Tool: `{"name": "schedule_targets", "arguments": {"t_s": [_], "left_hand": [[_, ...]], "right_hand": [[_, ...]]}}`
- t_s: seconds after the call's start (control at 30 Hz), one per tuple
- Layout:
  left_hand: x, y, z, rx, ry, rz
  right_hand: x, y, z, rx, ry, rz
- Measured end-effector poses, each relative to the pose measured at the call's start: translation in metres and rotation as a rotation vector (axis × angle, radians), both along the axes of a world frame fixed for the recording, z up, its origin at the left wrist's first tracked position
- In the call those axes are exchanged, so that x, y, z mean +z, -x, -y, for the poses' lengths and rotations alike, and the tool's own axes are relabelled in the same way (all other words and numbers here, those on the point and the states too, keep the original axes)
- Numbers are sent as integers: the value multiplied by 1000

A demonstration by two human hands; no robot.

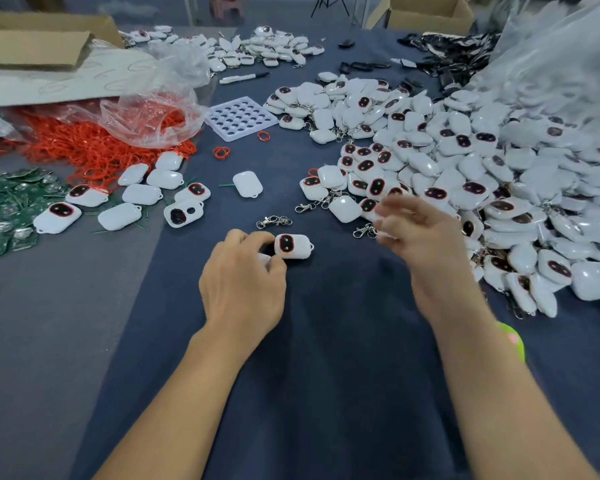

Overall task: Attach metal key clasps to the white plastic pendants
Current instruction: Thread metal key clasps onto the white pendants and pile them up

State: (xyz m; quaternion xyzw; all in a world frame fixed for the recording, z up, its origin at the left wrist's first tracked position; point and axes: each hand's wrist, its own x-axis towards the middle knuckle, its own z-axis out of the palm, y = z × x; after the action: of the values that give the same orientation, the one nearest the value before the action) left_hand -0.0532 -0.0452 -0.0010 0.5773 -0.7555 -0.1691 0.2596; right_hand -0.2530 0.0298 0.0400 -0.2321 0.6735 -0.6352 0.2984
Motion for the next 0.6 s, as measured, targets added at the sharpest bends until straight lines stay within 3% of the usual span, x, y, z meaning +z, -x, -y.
{"name": "schedule_targets", "arguments": {"t_s": [0.07, 0.17, 0.27, 0.4, 0.53, 0.6], "left_hand": [[0, -2, -1, -43, -15, -58], [1, -4, -4, -69, 8, -152], [1, -4, -7, -116, 5, -210], [1, -2, -8, -161, -19, -216], [0, -3, -7, -175, -37, -191], [0, -2, -7, -176, -38, -191]], "right_hand": [[-20, -11, -6, -5, -226, -399], [-39, -24, -18, -70, -342, -672], [-44, -25, -18, -138, -409, -781], [-38, -25, -11, -44, -427, -851], [-37, -27, -10, 75, -640, -1018], [-36, -34, -14, 99, -650, -1047]]}}
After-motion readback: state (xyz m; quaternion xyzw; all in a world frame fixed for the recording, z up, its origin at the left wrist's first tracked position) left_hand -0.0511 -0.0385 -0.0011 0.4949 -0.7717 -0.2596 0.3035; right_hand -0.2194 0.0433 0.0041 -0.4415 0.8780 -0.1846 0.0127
